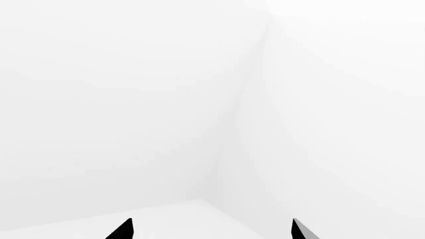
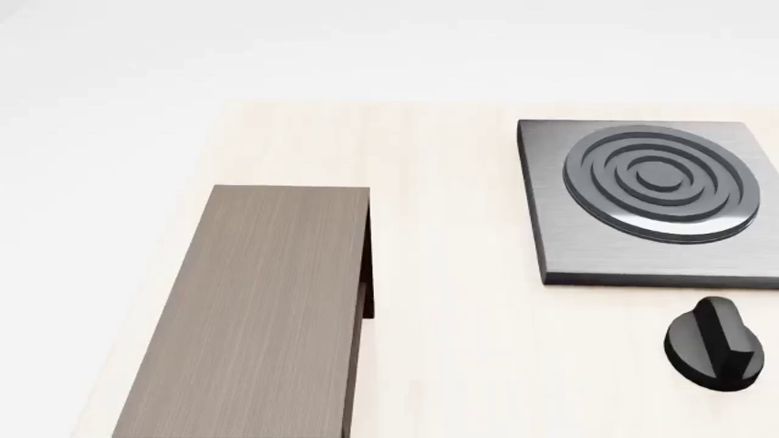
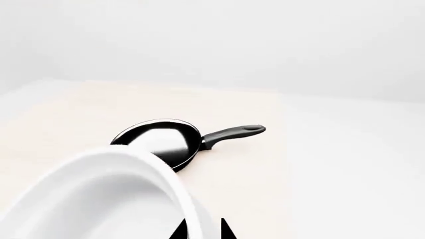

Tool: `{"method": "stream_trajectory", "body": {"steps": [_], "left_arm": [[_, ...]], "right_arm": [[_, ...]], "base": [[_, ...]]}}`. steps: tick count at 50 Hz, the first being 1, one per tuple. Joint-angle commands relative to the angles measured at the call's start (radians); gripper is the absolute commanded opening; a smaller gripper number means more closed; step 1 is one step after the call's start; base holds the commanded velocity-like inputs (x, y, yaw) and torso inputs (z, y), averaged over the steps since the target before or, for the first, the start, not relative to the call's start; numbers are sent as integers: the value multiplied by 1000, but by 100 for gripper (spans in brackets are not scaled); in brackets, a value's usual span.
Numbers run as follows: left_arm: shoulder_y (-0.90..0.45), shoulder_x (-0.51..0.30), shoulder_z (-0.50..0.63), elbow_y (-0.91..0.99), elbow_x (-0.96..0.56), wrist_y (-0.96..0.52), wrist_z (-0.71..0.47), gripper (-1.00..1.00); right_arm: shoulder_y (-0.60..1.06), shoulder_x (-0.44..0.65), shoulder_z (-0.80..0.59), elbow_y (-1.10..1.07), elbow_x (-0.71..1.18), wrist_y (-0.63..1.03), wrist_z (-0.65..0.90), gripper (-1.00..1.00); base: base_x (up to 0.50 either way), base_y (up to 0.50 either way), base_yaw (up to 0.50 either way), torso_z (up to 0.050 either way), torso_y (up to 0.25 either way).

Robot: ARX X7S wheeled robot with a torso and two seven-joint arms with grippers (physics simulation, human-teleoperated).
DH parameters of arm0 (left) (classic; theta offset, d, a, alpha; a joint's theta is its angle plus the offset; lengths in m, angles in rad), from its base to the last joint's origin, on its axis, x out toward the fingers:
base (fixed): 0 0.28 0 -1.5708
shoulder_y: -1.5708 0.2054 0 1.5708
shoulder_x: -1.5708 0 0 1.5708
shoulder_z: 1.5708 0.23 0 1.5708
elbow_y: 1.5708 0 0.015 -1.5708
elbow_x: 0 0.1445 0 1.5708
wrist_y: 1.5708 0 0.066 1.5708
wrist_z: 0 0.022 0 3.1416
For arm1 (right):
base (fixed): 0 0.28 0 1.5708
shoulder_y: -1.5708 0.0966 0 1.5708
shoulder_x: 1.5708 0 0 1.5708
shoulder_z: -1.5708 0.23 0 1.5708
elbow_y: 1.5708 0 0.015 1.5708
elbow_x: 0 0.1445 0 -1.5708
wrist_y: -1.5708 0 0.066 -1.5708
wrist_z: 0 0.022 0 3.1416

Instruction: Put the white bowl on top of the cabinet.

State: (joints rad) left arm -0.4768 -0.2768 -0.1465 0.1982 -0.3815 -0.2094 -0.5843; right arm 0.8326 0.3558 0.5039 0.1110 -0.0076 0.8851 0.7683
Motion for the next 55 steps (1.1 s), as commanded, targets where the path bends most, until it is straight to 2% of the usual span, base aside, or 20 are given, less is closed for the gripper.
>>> {"method": "stream_trajectory", "body": {"steps": [1, 8, 19, 29, 36, 55], "left_arm": [[0, -4, 2, 4, -4, -3, -4, 100], [0, -5, 5, 4, -5, -3, -6, 100], [-3, -7, 8, 0, -6, -1, -8, 100], [-4, -11, 6, -4, -10, 1, -10, 100], [-12, -14, 6, -5, -15, -5, -13, 100], [-9, -19, 10, 4, -23, -12, -18, 100]], "right_arm": [[185, 34, -104, -9, -28, 60, -16, -100], [330, 48, -141, 95, -8, 82, -40, -100], [601, 55, -231, 459, 3, 36, -78, -100], [808, 17, -334, 806, -9, -104, -134, -100], [979, 14, -347, 1182, 4, -259, -203, -100], [1029, -76, -352, 1197, 24, -105, -400, -100]], "base": [[0, 0, 0, 0, 0], [0, 0, 0, 0, 0], [0, 0, 0, 0, 1], [0, 0, 0, 0, 1], [0, 0, 0, 0, 1], [0, 0, 0, 0, 1]]}}
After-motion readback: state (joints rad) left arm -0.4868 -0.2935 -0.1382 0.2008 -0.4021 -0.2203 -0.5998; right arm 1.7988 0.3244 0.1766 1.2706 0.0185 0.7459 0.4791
